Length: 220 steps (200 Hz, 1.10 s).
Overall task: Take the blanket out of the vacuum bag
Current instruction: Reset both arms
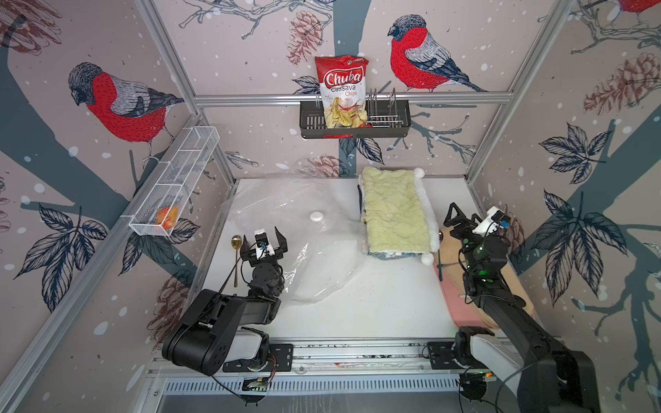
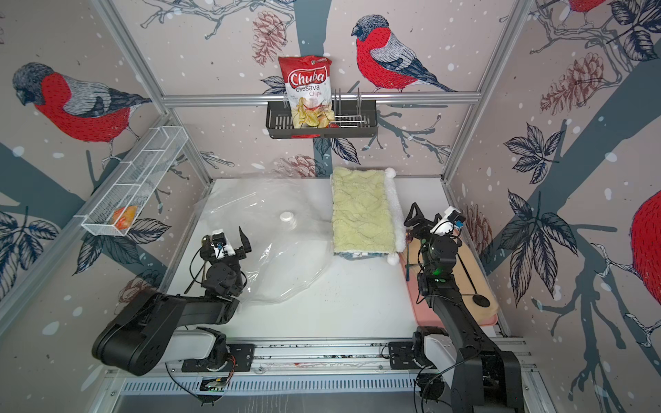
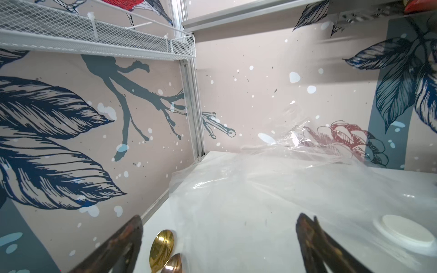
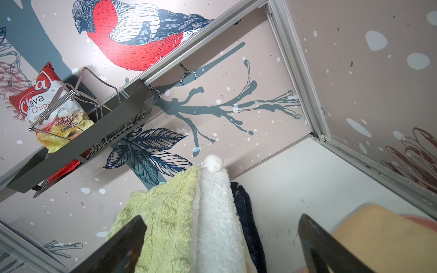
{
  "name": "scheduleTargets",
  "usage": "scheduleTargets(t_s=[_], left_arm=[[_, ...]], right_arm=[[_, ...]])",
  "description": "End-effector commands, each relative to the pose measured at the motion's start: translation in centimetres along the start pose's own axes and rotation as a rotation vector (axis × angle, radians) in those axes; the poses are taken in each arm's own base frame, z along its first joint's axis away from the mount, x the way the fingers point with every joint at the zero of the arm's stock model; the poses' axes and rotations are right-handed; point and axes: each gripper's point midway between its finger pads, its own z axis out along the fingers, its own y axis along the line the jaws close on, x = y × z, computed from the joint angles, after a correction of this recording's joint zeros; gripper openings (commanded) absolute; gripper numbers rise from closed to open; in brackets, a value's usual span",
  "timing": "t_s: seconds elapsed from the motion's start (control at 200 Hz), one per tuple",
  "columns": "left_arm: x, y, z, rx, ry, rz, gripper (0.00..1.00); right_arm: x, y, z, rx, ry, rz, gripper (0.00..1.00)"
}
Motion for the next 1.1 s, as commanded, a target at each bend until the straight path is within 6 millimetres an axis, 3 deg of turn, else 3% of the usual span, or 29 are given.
scheduleTargets(t_s=[0.0,0.2,0.47,0.67,0.915,1.005,1.096], left_arm=[[1.2,0.6,0.0,-0.016,0.0,-0.021,0.99],[1.9,0.8,0.6,0.006,0.003,-0.059,0.98],[3.2,-0.2,1.5,0.094,0.041,-0.069,0.98],[4.1,-0.5,3.2,0.067,0.105,-0.058,0.99],[4.1,-0.4,3.1,0.064,0.102,-0.057,0.98],[4.1,-0.4,3.1,0.065,0.103,-0.056,0.99],[4.1,-0.3,3.0,0.064,0.102,-0.057,0.99]], right_arm=[[-1.0,0.9,-0.1,-0.041,-0.045,-0.065,1.0],[-0.5,1.2,-0.7,-0.07,-0.057,-0.179,1.0],[2.7,1.6,-0.9,-0.102,0.012,-0.333,1.0],[5.6,-0.6,-1.7,-0.039,0.075,-0.373,1.0],[8.6,-3.0,-1.6,0.025,0.11,-0.478,1.0],[9.5,-3.6,-3.0,0.04,0.07,-0.503,1.0],[8.0,-4.7,-5.4,0.107,-0.058,-0.476,1.0]])
